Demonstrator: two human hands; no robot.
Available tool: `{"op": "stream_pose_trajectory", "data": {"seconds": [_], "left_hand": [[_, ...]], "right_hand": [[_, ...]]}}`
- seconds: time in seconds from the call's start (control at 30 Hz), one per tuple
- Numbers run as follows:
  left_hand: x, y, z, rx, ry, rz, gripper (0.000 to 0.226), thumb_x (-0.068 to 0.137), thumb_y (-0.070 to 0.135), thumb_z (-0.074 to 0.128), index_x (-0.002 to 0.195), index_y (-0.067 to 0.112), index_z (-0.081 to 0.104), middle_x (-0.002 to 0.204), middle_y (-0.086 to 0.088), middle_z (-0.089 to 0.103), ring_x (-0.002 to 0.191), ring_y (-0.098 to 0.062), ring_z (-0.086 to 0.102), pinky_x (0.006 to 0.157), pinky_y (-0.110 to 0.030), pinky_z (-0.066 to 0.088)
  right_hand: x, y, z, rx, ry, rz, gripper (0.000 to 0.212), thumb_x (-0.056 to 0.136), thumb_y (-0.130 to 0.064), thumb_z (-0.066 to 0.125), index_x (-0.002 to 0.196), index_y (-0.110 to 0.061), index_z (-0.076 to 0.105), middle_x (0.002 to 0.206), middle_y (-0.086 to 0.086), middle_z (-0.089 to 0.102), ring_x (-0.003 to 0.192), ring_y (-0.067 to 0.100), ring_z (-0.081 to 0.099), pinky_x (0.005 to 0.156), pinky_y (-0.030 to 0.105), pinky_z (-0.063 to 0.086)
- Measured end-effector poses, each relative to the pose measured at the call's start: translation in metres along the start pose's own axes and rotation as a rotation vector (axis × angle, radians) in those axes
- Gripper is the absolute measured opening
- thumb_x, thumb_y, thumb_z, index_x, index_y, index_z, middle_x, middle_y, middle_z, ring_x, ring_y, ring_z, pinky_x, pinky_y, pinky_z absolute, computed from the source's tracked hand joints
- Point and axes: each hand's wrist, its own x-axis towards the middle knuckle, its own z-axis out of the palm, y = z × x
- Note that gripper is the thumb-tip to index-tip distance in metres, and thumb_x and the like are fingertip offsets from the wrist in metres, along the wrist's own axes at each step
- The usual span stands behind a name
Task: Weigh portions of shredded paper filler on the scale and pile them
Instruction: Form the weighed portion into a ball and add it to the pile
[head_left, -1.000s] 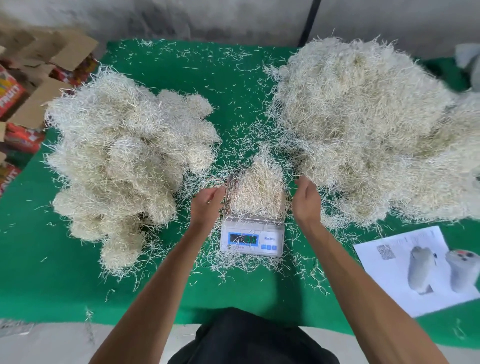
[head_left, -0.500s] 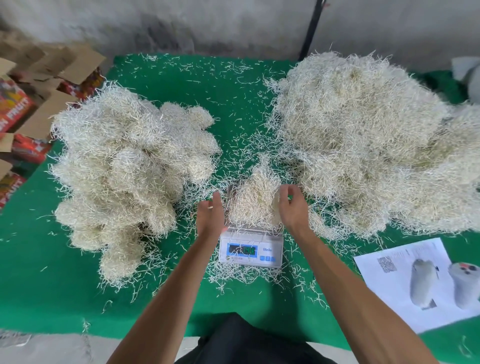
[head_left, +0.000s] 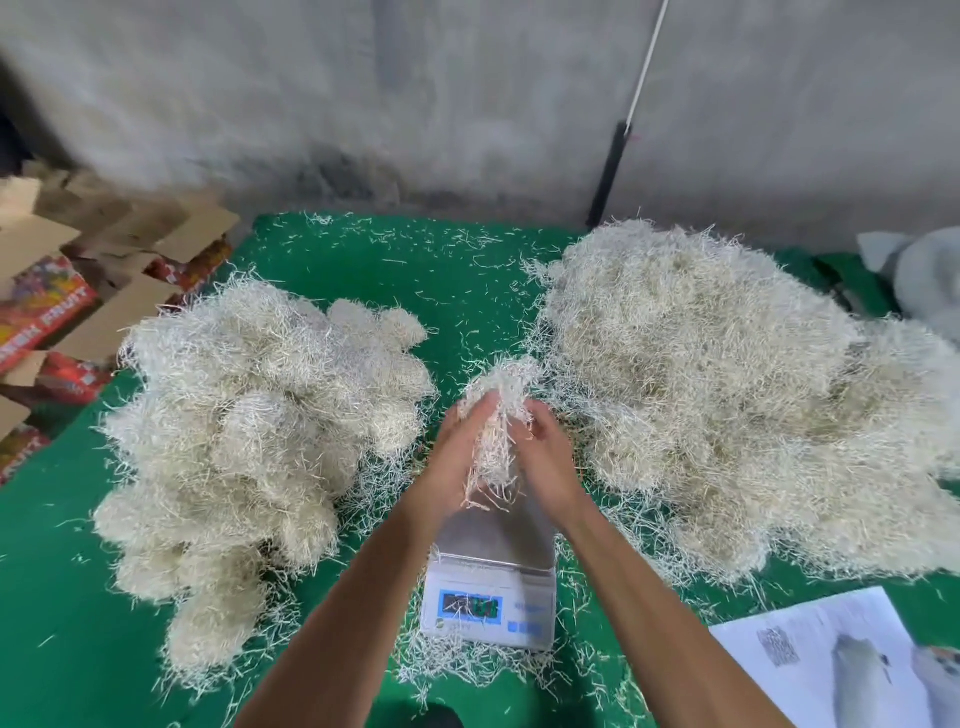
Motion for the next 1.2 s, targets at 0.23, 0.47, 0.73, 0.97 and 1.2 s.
{"op": "stream_pose_trajectory", "data": {"seconds": [0.23, 0.47, 0.73, 0.97, 1.2], "left_hand": [[0.02, 0.053, -0.003, 0.122, 0.133, 0.146, 0.088, 0.046, 0.076, 0.085, 0.124, 0.061, 0.048, 0.16, -0.001, 0.032, 0.122, -0.015, 0.041, 0.103, -0.043, 0.033], [0.036, 0.08, -0.005, 0.028, 0.179, 0.134, 0.104, 0.068, 0.048, 0.086, 0.154, 0.036, 0.028, 0.161, -0.007, 0.029, 0.144, -0.032, 0.031, 0.115, -0.06, 0.023], [0.04, 0.093, -0.014, 0.011, 0.242, 0.095, 0.106, 0.071, 0.046, 0.084, 0.155, 0.033, 0.022, 0.161, -0.013, 0.026, 0.144, -0.037, 0.03, 0.114, -0.062, 0.024], [0.037, 0.095, -0.024, -0.065, 0.332, 0.048, 0.119, 0.059, 0.056, 0.085, 0.156, 0.03, 0.02, 0.161, -0.014, 0.027, 0.145, -0.038, 0.029, 0.114, -0.063, 0.024], [0.033, 0.094, -0.045, -0.284, 0.419, -0.039, 0.111, 0.064, 0.052, 0.084, 0.155, 0.027, 0.026, 0.162, -0.014, 0.02, 0.147, -0.036, 0.023, 0.117, -0.061, 0.024]], "right_hand": [[0.04, -0.049, -0.038, -0.06, 0.026, -0.105, 0.054, 0.096, -0.074, 0.049, 0.088, -0.023, 0.062, 0.07, -0.007, 0.062, 0.06, 0.011, 0.052, 0.061, 0.031, 0.05], [0.074, -0.074, -0.046, 0.088, 0.225, -0.093, 0.041, 0.106, -0.042, 0.052, 0.079, -0.011, 0.055, 0.058, -0.002, 0.05, 0.052, 0.013, 0.04, 0.052, 0.028, 0.039], [0.09, -0.091, -0.047, 0.029, 0.254, -0.081, 0.037, 0.106, -0.032, 0.054, 0.08, -0.007, 0.057, 0.06, -0.001, 0.049, 0.048, 0.012, 0.038, 0.045, 0.018, 0.035], [0.107, -0.09, -0.065, 0.062, 0.36, -0.009, 0.04, 0.105, -0.034, 0.057, 0.074, -0.01, 0.057, 0.056, -0.003, 0.051, 0.048, 0.01, 0.041, 0.048, 0.024, 0.041], [0.114, -0.102, -0.096, 0.348, 0.441, -0.004, 0.036, 0.108, -0.034, 0.051, 0.109, 0.0, 0.063, 0.087, 0.003, 0.061, 0.081, 0.014, 0.059, 0.086, 0.035, 0.058]]}}
